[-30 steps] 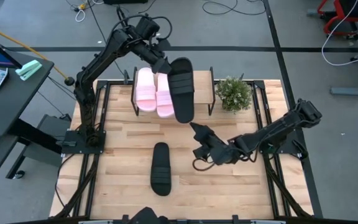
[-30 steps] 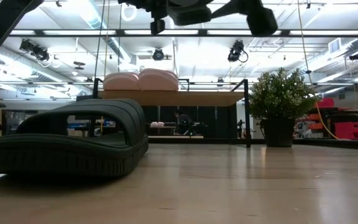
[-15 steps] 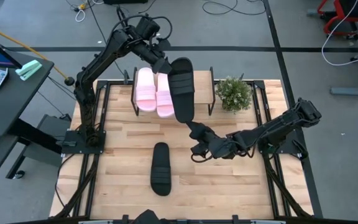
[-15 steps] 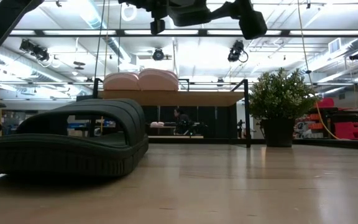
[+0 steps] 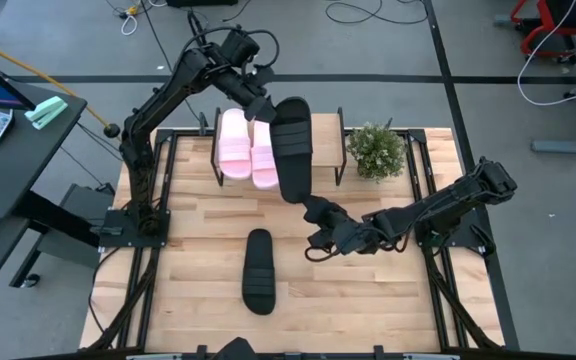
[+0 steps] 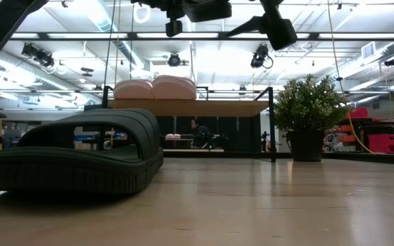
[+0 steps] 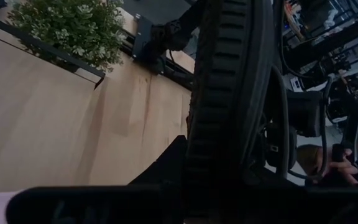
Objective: Pick and place slides into the shelf
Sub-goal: Put the right black slide on the shelf, then put the black slide on the shelf
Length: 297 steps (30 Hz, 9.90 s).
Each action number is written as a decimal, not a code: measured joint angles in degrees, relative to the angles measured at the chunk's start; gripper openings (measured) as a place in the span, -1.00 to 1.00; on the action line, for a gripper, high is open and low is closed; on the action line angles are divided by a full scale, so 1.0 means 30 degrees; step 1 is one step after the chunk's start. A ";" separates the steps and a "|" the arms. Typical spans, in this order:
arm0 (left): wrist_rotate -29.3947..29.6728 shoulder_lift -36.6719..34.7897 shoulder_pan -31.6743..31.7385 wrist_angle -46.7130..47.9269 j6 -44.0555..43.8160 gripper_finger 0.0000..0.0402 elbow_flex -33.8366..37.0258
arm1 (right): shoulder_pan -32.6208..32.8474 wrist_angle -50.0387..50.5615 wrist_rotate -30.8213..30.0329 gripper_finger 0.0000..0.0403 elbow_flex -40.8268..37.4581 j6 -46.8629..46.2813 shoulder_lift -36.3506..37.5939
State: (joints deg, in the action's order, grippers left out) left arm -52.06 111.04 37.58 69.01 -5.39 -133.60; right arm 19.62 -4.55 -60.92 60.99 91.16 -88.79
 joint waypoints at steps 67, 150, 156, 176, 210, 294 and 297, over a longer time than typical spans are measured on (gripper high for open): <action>0.1916 -0.5834 -0.1486 -0.1190 0.7175 -0.47 -0.0035 | -0.7222 -0.0041 0.6276 -0.65 -0.0007 -0.6862 -0.0007; 1.8201 -1.3522 -0.5515 -0.2941 0.6391 -0.93 1.1884 | -1.0491 0.2861 1.3235 -0.66 0.0022 -1.0334 0.0022; 1.8201 -1.3522 -0.5515 -0.2945 0.6389 -0.92 1.1884 | -1.0815 0.2557 1.3960 -0.66 0.0022 -1.0320 0.0015; 1.8194 -1.3515 -0.5523 -0.2941 0.6397 -0.90 1.1884 | -1.1366 0.2630 1.5148 -0.41 0.0022 -1.1425 0.0015; 1.8186 -1.3515 -0.5523 -0.2922 0.5996 -0.92 1.1877 | -1.2217 0.4341 1.6521 -0.15 0.0007 -1.6294 0.0000; 1.8186 -1.4022 -0.7552 -0.1158 0.3926 -0.84 1.2982 | -0.3803 0.8954 1.8907 0.06 0.1923 -3.2954 0.0007; 1.8182 -1.4973 -0.8309 -0.2584 0.3463 -0.83 1.5292 | -0.3803 0.8627 1.7980 0.06 0.1705 -3.2374 0.0007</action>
State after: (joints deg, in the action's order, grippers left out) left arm 2.49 66.13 12.66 61.25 5.00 -87.73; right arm 8.21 21.33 -6.98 66.11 -5.96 -88.77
